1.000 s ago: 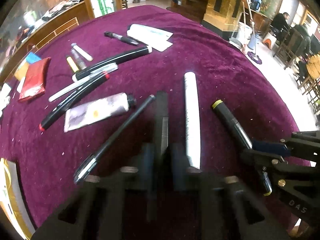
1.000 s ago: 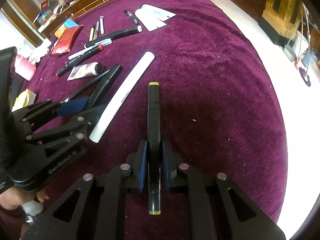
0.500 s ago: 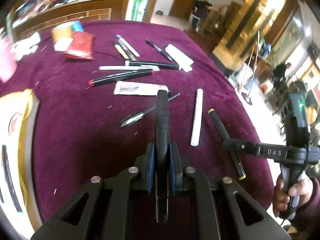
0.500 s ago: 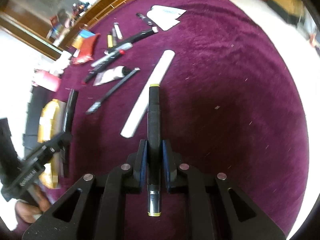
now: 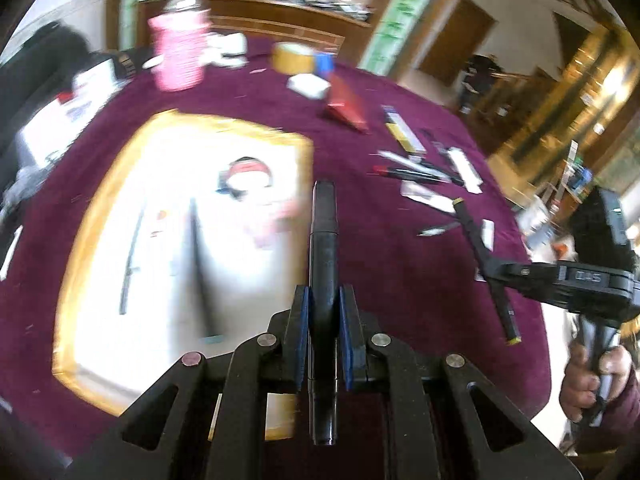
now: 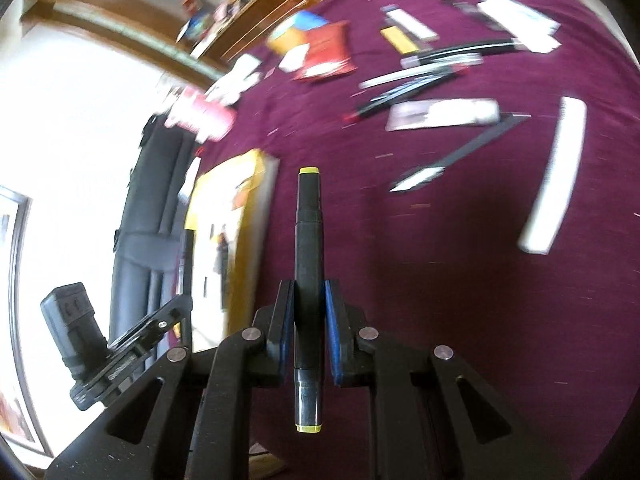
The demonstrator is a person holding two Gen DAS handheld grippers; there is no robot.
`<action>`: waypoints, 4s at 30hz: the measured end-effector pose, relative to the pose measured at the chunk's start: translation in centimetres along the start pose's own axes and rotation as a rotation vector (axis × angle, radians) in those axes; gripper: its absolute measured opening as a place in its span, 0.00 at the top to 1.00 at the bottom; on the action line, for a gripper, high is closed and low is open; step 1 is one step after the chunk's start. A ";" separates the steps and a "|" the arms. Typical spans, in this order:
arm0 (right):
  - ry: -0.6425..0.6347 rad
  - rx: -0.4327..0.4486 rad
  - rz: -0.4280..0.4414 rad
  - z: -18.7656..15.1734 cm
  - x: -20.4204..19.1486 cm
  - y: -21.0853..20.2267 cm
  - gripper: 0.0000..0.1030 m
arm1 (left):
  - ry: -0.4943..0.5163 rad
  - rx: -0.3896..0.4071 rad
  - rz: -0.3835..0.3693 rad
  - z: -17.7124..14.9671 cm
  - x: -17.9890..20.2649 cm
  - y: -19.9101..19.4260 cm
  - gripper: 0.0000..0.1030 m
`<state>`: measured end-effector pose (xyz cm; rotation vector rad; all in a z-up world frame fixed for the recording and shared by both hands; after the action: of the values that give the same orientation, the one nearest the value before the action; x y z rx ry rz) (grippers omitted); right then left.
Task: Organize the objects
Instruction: 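Carry both markers to the tray, lower them in and open both tools, then move both open tools away from the tray back over the table, then grasp a black pen with the left tool while the right tool grasps a white marker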
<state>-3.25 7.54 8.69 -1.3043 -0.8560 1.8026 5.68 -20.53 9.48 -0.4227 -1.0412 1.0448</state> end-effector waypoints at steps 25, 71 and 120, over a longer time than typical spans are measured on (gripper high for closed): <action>-0.302 -0.093 -0.333 -0.5 -19.0 17.4 0.88 | -0.083 -0.121 0.064 1.0 -11.6 2.1 0.61; -0.017 0.227 -0.384 -1.5 -2.2 0.6 0.57 | 0.480 -0.035 0.513 -0.8 14.2 1.2 0.43; 0.264 0.159 -0.498 -2.5 20.3 -5.6 0.57 | 0.601 -0.282 0.183 3.2 19.6 27.2 0.47</action>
<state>-4.09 28.01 3.28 -1.0784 -0.7873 1.2515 -8.56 8.88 1.23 -1.0086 -0.6113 0.8480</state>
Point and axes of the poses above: each gripper's, at about its wrist camera, not at the fingertips, and y roughly the way its jaws point, x to its right, z to its top, the point moved 1 cm from there along y, roughly the way its jaws point, and after that the axes turned 14 degrees about -z, right-handed, at the moved point
